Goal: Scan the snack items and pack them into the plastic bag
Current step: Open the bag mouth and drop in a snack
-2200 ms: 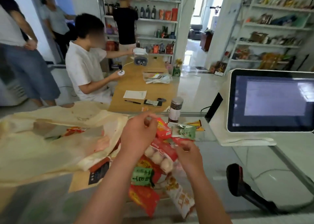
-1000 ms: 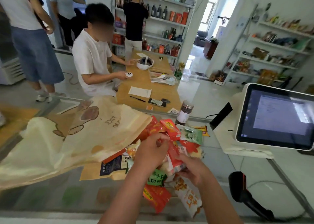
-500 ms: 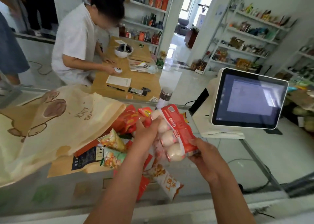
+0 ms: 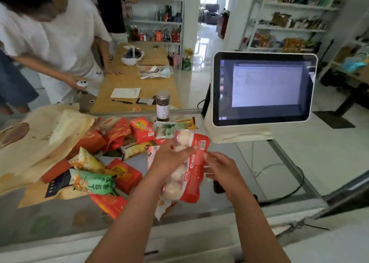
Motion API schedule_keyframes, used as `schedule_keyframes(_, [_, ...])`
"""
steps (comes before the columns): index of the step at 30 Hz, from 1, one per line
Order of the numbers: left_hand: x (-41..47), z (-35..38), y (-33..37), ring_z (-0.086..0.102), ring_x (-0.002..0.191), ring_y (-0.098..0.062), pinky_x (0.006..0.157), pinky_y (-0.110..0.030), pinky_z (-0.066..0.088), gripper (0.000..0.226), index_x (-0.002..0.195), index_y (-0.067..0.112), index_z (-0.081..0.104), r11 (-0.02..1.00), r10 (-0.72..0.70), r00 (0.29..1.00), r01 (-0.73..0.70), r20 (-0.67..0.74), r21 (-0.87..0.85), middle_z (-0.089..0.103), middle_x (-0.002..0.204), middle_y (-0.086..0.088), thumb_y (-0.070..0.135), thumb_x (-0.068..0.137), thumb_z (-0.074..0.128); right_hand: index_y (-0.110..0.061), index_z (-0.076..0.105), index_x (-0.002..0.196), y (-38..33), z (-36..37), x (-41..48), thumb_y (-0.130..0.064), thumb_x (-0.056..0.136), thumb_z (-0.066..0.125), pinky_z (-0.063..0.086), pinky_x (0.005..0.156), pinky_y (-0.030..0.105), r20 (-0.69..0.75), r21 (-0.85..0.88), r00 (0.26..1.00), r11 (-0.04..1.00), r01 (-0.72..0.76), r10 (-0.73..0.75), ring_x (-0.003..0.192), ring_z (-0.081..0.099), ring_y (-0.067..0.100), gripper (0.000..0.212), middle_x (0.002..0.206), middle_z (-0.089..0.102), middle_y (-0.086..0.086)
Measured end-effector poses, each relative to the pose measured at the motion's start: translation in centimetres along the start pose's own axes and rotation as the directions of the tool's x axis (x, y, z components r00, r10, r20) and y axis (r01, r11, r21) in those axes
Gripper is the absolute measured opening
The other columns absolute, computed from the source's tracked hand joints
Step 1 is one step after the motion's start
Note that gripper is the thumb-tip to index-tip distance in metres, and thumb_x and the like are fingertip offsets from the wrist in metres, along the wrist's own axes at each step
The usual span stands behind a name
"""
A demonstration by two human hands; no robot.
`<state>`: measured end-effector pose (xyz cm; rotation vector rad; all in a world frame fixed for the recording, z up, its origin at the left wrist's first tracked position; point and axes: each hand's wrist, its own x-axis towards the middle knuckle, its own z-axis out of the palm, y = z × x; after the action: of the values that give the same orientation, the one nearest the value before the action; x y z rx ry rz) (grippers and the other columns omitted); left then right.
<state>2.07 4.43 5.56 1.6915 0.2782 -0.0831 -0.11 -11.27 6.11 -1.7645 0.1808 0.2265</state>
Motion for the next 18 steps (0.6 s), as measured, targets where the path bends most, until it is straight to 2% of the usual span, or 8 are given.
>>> schedule_keyframes(2, [0.3, 1.0, -0.5, 0.067, 0.096, -0.017, 0.091, -0.041, 0.054, 0.071, 0.119, 0.022, 0.06, 0.997, -0.02, 1.0, 0.021, -0.018, 0.072, 0.067, 0.107, 0.008, 0.055, 0.061, 0.083, -0.022, 0.066, 0.1, 2.6, -1.7, 1.2, -0.027, 0.092, 0.059, 0.048, 0.083, 0.024, -0.088, -0.231, 0.992, 0.97, 0.07, -0.093, 0.095, 0.065, 0.016, 0.012, 0.1, 0.067, -0.007])
schedule_keyframes(4, [0.6, 1.9, -1.0, 0.061, 0.097, -0.014, 0.087, -0.033, 0.05, 0.066, 0.129, 0.024, 0.054, 0.974, -0.008, 1.0, 0.012, -0.022, 0.225, 0.058, 0.106, 0.013, 0.049, 0.073, 0.079, -0.017, 0.062, 0.114, 4.8, -3.3, 1.8, -0.029, 0.087, 0.066, 0.041, 0.084, 0.022, -0.134, -0.477, 0.981, 0.877, 0.058, -0.137, 0.1, 0.059, 0.017, 0.03, 0.107, 0.062, -0.002])
schedule_keyframes(7, [1.6, 3.1, -2.0, 0.056, 0.096, -0.013, 0.083, -0.029, 0.046, 0.069, 0.132, 0.024, 0.051, 0.909, -0.041, 0.999, 0.038, -0.003, 0.416, 0.058, 0.11, 0.008, 0.055, 0.075, 0.074, -0.02, 0.044, 0.134, 7.7, -5.2, 2.2, -0.051, 0.071, 0.076, 0.042, 0.097, 0.037, -0.157, -0.695, 0.986, 0.716, -0.071, -0.055, 0.119, 0.047, 0.027, 0.077, 0.13, 0.045, 0.009])
schedule_keyframes(9, [2.1, 3.7, -3.0, 0.06, 0.098, -0.017, 0.089, -0.035, 0.05, 0.067, 0.125, 0.023, 0.053, 0.903, -0.11, 0.994, 0.1, 0.002, 0.418, 0.062, 0.109, 0.004, 0.059, 0.073, 0.073, -0.022, 0.036, 0.139, 9.3, -5.9, 2.2, -0.059, 0.065, 0.076, 0.041, 0.099, 0.041, -0.122, -0.799, 0.992, 0.594, -0.094, -0.007, 0.125, 0.043, 0.028, 0.091, 0.137, 0.038, 0.009])
schedule_keyframes(11, [2.4, 4.5, -4.0, 0.058, 0.099, -0.018, 0.088, -0.033, 0.047, 0.063, 0.124, 0.022, 0.051, 0.89, -0.155, 0.988, 0.141, -0.004, 0.433, 0.059, 0.109, 0.003, 0.057, 0.076, 0.071, -0.021, 0.038, 0.138, 10.8, -6.2, 2.4, -0.055, 0.068, 0.076, 0.042, 0.097, 0.038, -0.084, -0.819, 0.996, 0.571, -0.06, -0.016, 0.12, 0.048, 0.025, 0.086, 0.131, 0.046, 0.007])
schedule_keyframes(13, [2.5, 5.1, -4.6, 0.059, 0.093, -0.016, 0.078, -0.03, 0.045, 0.052, 0.118, 0.023, 0.052, 0.891, -0.164, 0.986, 0.144, 0.009, 0.431, 0.062, 0.106, 0.003, 0.052, 0.079, 0.071, -0.017, 0.048, 0.131, 12.0, -6.0, 2.7, -0.037, 0.076, 0.075, 0.046, 0.092, 0.035, -0.063, -0.774, 0.993, 0.633, 0.012, -0.096, 0.11, 0.055, 0.023, 0.064, 0.118, 0.057, 0.006])
schedule_keyframes(15, [2.5, 5.4, -4.9, 0.061, 0.079, -0.01, 0.065, -0.025, 0.043, 0.04, 0.109, 0.025, 0.051, 0.906, -0.195, 0.979, 0.159, 0.055, 0.391, 0.064, 0.091, 0.006, 0.046, 0.082, 0.071, -0.014, 0.054, 0.12, 12.6, -5.8, 2.8, -0.019, 0.079, 0.069, 0.049, 0.083, 0.033, -0.048, -0.737, 0.983, 0.67, 0.086, -0.179, 0.099, 0.06, 0.023, 0.044, 0.103, 0.061, 0.006])
schedule_keyframes(18, [2.8, 5.4, -5.3, 0.067, 0.07, -0.011, 0.059, -0.022, 0.046, 0.034, 0.107, 0.024, 0.054, 0.922, -0.25, 0.962, 0.202, 0.11, 0.33, 0.068, 0.082, 0.003, 0.042, 0.084, 0.07, -0.015, 0.058, 0.104, 12.3, -6.5, 2.4, -0.018, 0.074, 0.069, 0.046, 0.069, 0.025, -0.088, -0.66, 0.966, 0.741, 0.126, -0.243, 0.08, 0.058, 0.016, 0.032, 0.086, 0.06, 0.001])
